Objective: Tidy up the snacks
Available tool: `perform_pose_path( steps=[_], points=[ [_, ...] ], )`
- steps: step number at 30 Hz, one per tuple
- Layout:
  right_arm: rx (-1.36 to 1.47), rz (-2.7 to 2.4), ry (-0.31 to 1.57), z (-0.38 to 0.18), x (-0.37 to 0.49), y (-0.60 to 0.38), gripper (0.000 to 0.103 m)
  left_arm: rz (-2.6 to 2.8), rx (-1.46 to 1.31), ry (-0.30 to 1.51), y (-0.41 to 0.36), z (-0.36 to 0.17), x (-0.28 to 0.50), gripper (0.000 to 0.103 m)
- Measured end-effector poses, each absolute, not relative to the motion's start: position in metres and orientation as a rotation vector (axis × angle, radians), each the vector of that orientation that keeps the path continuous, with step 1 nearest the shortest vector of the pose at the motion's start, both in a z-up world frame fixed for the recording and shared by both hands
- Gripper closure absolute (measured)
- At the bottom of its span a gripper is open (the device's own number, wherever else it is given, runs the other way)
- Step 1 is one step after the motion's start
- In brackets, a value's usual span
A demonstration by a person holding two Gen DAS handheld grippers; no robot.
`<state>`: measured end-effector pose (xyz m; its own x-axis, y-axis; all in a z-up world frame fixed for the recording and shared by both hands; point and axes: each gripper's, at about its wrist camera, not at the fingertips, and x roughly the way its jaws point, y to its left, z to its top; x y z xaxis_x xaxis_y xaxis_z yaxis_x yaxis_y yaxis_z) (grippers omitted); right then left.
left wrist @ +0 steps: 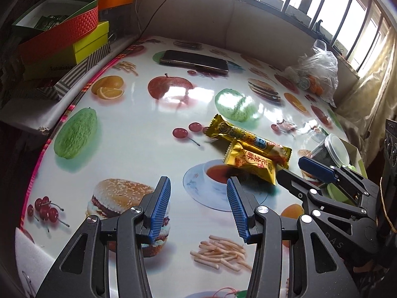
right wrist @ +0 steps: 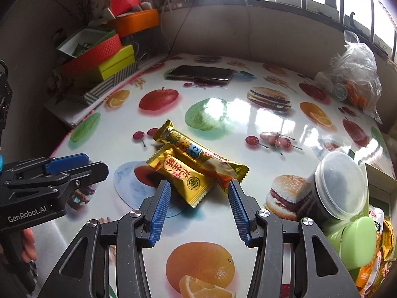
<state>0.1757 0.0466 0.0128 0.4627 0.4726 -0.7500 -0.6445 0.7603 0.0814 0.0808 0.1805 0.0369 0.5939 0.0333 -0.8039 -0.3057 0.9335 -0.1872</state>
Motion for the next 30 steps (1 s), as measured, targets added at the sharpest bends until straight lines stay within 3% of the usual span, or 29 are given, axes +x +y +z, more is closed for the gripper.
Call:
perform_pose_path(
  steps=[14,21,26,30],
  points=[
    [-0.399,0.769,0.876,-0.014,0.191,0.095,0.052,0.223,-0.347,0.940,0.200,0.027,0.082,0.054],
    [-0.344,0.773,0.910,-0.020,0.194,0.093,0.052,0.219,-0.348,0.951,0.201,0.022,0.087,0.054],
    [-0.299,0.750,0.914,-0.018,0.193,0.085,0.073,0.212,-0.343,0.956,0.200,0.021,0.090,0.054],
    [-0.275,0.721,0.927,-0.017,0.192,0.075,0.077,0.195,-0.324,0.957,0.195,0.022,0.095,0.054]
  ],
)
